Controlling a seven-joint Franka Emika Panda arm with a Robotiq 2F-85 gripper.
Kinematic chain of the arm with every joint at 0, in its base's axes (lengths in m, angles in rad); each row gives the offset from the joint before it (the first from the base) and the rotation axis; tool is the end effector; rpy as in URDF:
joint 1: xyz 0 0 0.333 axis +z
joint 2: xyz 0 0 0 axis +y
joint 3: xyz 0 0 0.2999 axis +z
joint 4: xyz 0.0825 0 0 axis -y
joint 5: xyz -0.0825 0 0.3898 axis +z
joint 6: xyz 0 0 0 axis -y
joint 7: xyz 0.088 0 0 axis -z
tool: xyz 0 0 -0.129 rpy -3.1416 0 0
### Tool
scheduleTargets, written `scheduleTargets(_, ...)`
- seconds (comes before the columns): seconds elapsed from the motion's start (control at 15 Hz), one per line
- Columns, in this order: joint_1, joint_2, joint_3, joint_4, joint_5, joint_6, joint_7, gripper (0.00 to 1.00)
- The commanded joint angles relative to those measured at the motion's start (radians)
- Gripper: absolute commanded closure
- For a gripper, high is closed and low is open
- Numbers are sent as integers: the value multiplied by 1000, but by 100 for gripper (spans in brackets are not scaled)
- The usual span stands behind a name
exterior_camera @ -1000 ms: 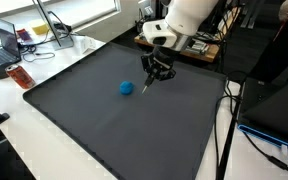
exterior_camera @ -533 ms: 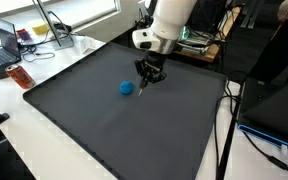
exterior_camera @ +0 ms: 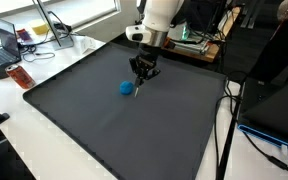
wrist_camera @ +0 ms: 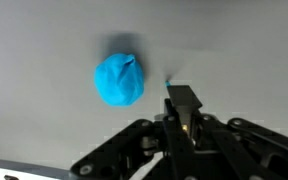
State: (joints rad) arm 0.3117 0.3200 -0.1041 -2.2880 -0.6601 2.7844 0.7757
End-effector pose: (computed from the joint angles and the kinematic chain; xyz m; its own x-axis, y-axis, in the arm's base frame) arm 0.5286 0.1327 0.1827 0.9579 0.0700 0.2783 0.0132 -0.9795 0.2011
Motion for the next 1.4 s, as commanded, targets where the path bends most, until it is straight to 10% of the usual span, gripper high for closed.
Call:
scheduleTargets(0.0, 7, -41, -53, -73, -76, 105, 67, 97)
scheduleTargets(1.33, 50, -8, -200, -109, -91, 409, 81, 97)
